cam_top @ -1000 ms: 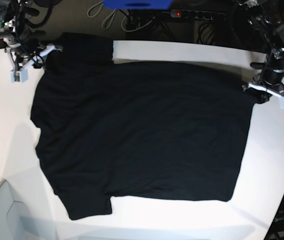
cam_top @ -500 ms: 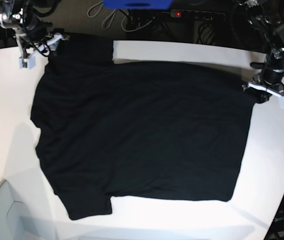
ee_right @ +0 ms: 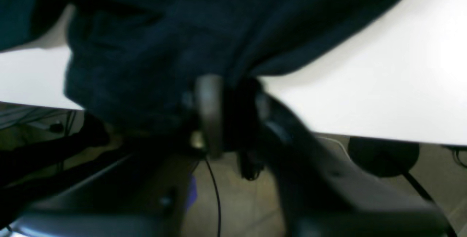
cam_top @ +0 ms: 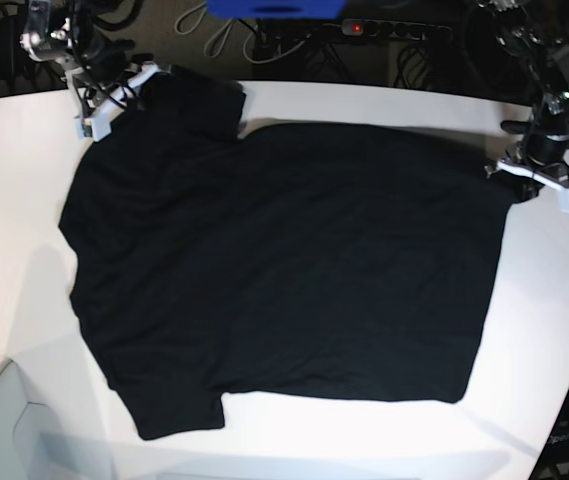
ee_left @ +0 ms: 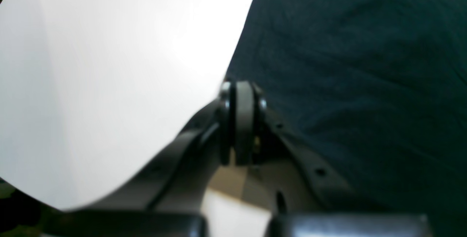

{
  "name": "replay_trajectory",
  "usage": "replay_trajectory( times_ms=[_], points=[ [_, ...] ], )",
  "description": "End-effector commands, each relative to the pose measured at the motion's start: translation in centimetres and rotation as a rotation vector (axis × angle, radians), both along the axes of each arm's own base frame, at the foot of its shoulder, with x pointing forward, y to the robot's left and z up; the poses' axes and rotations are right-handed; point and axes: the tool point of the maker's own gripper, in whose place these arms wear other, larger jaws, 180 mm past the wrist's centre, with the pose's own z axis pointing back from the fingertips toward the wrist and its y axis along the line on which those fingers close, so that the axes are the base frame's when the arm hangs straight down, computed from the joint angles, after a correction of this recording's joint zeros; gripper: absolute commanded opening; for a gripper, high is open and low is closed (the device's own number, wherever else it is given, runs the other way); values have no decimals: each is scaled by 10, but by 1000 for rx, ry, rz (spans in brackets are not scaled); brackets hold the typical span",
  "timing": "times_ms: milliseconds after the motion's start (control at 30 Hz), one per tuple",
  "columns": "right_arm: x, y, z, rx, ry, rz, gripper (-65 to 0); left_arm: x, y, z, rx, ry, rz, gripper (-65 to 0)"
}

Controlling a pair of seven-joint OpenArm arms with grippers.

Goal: Layout the t-shirt on the table in an organized manner, then fold the t-shirt properly
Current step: 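Tug the shirt edge outward with both grippers to smooth it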

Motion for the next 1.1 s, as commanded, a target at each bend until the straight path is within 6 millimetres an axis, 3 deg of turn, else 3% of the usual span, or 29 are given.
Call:
replay_trajectory(
  times_ms=[0, 100, 267, 467, 633, 767, 967, 1067],
  points=[
    [-6, -1, -1, -6, 23, 7, -623, 3, 5, 14, 26, -43, -1, -650],
    [-6, -2, -1, -9, 21, 7, -650, 3, 5, 14, 26, -43, -1, -650],
    [-3, -36, 7, -64, -2, -75, -650, 3, 6, 15, 30, -44, -1, -650],
    [17, -64, 32, -124, -92, -125, -650, 7, 5, 27, 49, -72, -9, -650],
    [41, -61, 56, -139, -179, -106, -650, 12, 3, 44, 76, -114, -18, -650],
    [47, -58, 63, -138, -204, -100, -650, 12, 3, 44, 76, -114, -18, -650],
    [73, -57, 77, -132, -276, -103, -650, 15, 4, 46, 73, -121, -12, -650],
    [88, -58, 83, -132, -304, -105, -650, 26, 5, 50, 70, -142, -7, -650]
  ],
)
